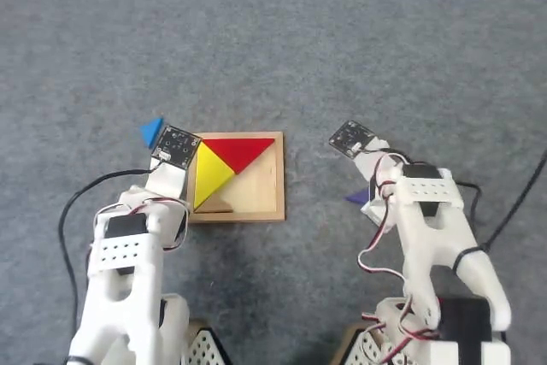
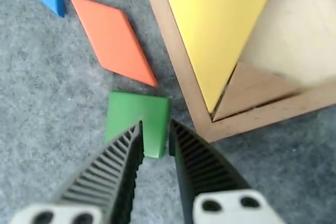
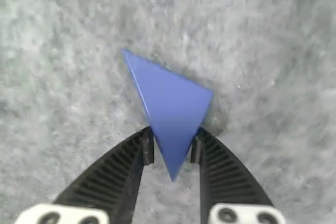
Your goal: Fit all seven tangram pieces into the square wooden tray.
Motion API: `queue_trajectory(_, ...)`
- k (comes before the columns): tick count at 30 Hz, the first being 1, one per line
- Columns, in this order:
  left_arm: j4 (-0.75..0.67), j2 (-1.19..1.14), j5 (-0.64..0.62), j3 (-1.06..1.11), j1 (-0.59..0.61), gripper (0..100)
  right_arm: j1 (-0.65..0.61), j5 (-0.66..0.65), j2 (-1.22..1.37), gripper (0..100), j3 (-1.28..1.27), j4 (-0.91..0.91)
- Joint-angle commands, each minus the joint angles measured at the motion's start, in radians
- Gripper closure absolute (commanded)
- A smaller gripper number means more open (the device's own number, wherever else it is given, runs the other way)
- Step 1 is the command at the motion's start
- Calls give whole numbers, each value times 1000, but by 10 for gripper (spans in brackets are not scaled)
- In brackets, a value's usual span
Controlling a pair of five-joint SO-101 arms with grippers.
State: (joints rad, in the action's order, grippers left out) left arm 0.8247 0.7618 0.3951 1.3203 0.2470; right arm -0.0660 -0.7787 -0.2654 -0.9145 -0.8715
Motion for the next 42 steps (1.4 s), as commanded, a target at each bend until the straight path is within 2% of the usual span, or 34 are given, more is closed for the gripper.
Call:
queue_trajectory(1,-20,26,17,-4,6,923,-5,25,-2,887,57,8)
queue_trajectory(7,-20,26,17,-4,6,923,-8,87,-2,886,57,4)
queue_trajectory(11,-20,26,17,-4,6,923,-25,84,-2,876,69,-1)
queue_trajectory(15,-20,26,17,-4,6,923,-50,84,10,772,143,-62)
queue_trajectory(17,-20,26,17,-4,6,923,-70,81,10,754,166,-82)
queue_trajectory(28,-20,26,17,-4,8,923,-99,-78,157,767,167,-79)
queue_trajectory(33,-20,26,17,-4,8,923,-97,-89,252,772,279,-131)
queue_trajectory(42,-20,26,17,-4,8,923,-107,-209,300,768,354,-203)
